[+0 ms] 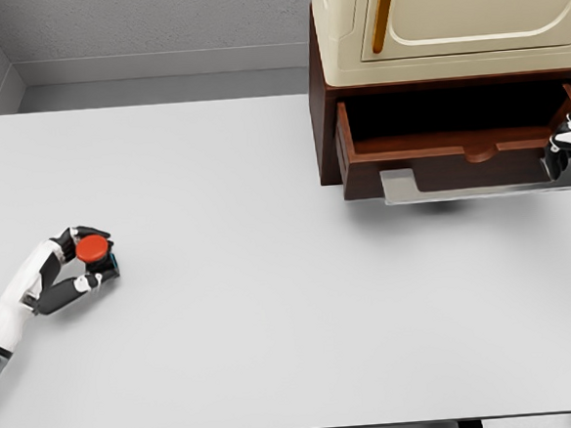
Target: Put the switch into the drawer with left arm, and close the drawer with right arm
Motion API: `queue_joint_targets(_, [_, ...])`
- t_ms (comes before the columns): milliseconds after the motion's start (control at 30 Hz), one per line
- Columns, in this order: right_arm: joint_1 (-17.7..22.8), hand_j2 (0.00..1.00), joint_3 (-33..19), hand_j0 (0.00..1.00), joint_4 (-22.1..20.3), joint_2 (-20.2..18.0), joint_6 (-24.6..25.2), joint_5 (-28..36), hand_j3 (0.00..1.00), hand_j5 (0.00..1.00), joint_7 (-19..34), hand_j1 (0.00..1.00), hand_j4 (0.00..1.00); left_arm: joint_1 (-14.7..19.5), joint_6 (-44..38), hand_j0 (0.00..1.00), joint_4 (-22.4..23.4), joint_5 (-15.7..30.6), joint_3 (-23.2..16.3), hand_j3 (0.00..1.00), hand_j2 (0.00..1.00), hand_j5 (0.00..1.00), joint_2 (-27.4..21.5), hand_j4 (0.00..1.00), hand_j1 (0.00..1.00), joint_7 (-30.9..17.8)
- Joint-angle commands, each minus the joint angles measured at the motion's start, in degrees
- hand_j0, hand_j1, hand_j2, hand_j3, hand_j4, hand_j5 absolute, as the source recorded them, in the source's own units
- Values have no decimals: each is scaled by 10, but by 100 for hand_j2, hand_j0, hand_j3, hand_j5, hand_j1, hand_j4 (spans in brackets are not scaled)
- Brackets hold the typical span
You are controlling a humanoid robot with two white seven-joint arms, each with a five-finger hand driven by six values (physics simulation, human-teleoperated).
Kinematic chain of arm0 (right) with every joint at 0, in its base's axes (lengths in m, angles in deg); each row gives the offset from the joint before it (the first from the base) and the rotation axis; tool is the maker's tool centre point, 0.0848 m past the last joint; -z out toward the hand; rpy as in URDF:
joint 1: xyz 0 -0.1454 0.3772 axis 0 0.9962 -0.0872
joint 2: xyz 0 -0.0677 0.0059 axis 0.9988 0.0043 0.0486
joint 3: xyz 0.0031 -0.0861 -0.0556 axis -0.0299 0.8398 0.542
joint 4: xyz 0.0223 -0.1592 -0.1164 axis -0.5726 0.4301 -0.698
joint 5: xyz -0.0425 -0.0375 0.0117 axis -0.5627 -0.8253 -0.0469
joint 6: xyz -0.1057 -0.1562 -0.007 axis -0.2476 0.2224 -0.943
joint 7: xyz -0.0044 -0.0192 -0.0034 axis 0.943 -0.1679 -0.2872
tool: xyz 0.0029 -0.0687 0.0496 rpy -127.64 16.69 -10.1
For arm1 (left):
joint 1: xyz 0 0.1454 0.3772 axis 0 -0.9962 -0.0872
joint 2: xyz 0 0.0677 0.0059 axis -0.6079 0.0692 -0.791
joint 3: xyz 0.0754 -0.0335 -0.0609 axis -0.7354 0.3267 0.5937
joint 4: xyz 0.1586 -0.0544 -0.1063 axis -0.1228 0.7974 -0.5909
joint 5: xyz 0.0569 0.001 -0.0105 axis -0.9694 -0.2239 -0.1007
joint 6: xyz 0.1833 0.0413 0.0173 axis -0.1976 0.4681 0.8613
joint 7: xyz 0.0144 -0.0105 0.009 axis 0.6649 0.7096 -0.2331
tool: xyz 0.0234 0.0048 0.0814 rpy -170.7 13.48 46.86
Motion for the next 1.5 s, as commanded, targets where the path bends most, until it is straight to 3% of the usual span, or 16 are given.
queue_joint_targets(0, [0,14,0,14,1,-4,0,4,14,14,0,14,14,0,1,43,-12,3,1,43,43,43,-1,43,43,-1])
queue_joint_targets(233, [0,16,-2,16,2,-3,0,4,16,16,0,16,16,19,-1,42,-65,-22,2,42,42,42,2,42,42,-2])
queue_joint_targets(633, [1,18,1,18,20,-3,0,3,18,18,1,18,18,83,-9,39,-154,-134,-4,39,39,39,39,39,39,-2])
queue_joint_targets(733, [2,18,2,18,24,-3,0,3,18,18,1,18,18,100,-9,40,-156,-141,-9,40,40,40,39,40,40,-2])
queue_joint_targets(833, [2,18,2,18,27,-3,0,3,18,18,1,18,18,115,-9,40,-168,-179,-18,40,40,40,39,40,40,-2])
queue_joint_targets(1033, [2,18,2,18,37,-3,0,3,18,18,1,18,18,171,-8,39,-169,-216,-64,39,39,39,39,39,39,-3])
queue_joint_targets(1167, [2,19,2,19,37,-3,0,3,19,19,1,19,19,206,-9,39,-169,-266,-85,39,39,39,39,39,39,-3])
queue_joint_targets(1267, [2,19,2,19,39,-3,0,3,19,19,1,19,19,237,-9,38,-168,-268,-118,38,38,38,39,38,38,-3])
queue_joint_targets(1467, [6,19,3,19,37,-3,0,4,19,19,1,19,19,279,-35,36,-169,-275,-140,36,36,36,40,36,36,-3])
